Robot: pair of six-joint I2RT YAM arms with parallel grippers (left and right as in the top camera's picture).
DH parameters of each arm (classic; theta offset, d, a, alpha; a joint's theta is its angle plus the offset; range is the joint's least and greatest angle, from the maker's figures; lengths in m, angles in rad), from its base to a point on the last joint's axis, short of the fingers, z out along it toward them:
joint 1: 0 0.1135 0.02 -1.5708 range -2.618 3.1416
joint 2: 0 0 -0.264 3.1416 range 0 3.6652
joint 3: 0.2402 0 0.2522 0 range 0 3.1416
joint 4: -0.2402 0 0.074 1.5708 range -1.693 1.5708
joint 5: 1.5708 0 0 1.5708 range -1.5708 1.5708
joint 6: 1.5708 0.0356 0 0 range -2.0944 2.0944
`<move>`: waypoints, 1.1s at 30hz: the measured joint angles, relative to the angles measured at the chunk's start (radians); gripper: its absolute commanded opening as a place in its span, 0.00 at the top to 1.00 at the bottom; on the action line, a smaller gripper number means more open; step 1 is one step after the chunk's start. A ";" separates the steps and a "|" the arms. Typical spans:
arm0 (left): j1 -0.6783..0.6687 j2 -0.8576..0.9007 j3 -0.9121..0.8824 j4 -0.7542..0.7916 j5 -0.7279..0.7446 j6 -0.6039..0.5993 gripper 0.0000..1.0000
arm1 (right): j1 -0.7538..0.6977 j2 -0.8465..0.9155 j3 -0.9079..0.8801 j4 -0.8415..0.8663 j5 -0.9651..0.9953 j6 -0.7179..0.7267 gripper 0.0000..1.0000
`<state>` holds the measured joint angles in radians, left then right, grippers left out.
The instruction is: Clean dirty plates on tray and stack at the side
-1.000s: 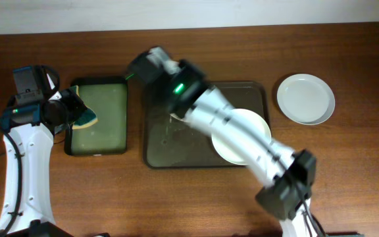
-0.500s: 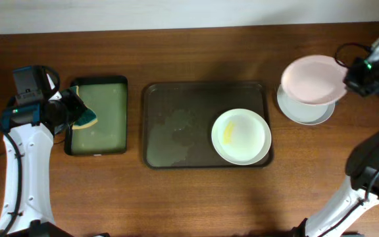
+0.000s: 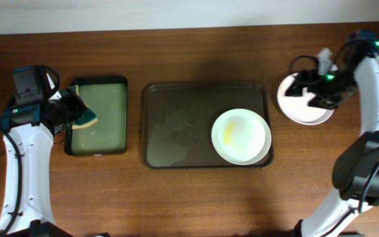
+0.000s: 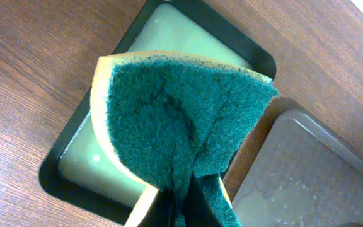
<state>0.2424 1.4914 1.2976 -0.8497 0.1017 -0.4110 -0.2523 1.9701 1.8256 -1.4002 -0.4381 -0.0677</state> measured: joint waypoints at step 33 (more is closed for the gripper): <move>0.000 0.000 0.000 -0.003 0.000 0.000 1.00 | 0.380 0.015 -0.532 0.338 0.321 0.230 0.43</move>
<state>0.2428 1.4914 1.2980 -0.8524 0.1017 -0.4110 0.1272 1.9850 1.2938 -1.0622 -0.1173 0.1627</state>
